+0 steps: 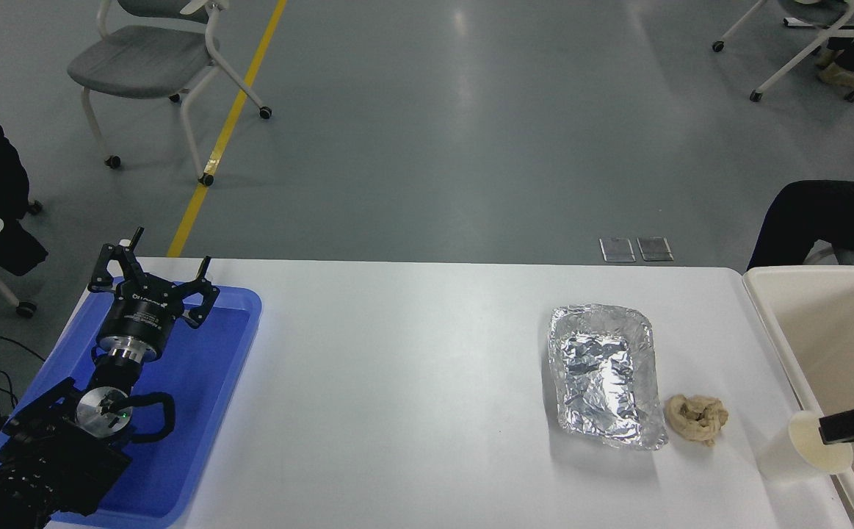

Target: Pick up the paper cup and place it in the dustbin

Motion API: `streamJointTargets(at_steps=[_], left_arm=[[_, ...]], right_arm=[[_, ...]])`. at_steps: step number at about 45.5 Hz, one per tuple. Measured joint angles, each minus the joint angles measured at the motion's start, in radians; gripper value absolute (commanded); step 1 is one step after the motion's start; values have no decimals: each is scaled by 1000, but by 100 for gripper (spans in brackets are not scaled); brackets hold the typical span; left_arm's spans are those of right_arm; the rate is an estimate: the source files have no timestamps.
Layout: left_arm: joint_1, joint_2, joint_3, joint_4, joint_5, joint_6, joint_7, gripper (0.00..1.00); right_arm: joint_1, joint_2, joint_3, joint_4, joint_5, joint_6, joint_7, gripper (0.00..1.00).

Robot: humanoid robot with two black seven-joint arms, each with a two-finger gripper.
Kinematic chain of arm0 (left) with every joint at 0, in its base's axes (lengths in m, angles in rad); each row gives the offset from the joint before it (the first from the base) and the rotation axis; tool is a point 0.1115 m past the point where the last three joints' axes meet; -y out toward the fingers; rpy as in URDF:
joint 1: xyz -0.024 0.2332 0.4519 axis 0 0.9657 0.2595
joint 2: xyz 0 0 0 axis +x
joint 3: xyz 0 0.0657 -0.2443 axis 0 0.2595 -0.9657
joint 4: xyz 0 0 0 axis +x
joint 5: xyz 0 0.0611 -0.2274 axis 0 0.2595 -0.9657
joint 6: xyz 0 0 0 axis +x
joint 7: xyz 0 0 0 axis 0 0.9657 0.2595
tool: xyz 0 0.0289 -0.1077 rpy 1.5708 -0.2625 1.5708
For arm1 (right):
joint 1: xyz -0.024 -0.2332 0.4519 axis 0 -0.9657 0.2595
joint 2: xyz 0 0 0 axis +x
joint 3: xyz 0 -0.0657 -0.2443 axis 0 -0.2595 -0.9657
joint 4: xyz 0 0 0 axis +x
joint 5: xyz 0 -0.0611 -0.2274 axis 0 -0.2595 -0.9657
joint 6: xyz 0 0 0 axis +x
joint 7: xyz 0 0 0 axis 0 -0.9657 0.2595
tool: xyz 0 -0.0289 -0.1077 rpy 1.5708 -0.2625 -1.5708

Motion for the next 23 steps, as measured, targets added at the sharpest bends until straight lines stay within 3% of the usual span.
streamJointTargets(at_steps=[3, 6, 10, 16, 17, 18, 23], left_arm=[[0, 0, 0, 0, 0, 0, 0, 100], [0, 0, 0, 0, 0, 0, 0, 100], [0, 0, 0, 0, 0, 0, 0, 100], [0, 0, 0, 0, 0, 0, 0, 100], [0, 0, 0, 0, 0, 0, 0, 100], [0, 0, 0, 0, 0, 0, 0, 100], [0, 0, 0, 0, 0, 0, 0, 100]], right_arm=[[-33, 11, 25, -15, -1, -13, 0, 96], [-62, 22, 34, -32, -1, -23, 0, 83], [-92, 35, 51, -52, -2, -33, 0, 50], [-126, 51, 65, -75, -2, -41, 1, 18], [-130, 54, 66, -78, -2, -42, 1, 6], [-134, 55, 68, -80, -2, -43, 1, 0], [-149, 63, 73, -89, 0, -46, 0, 0]])
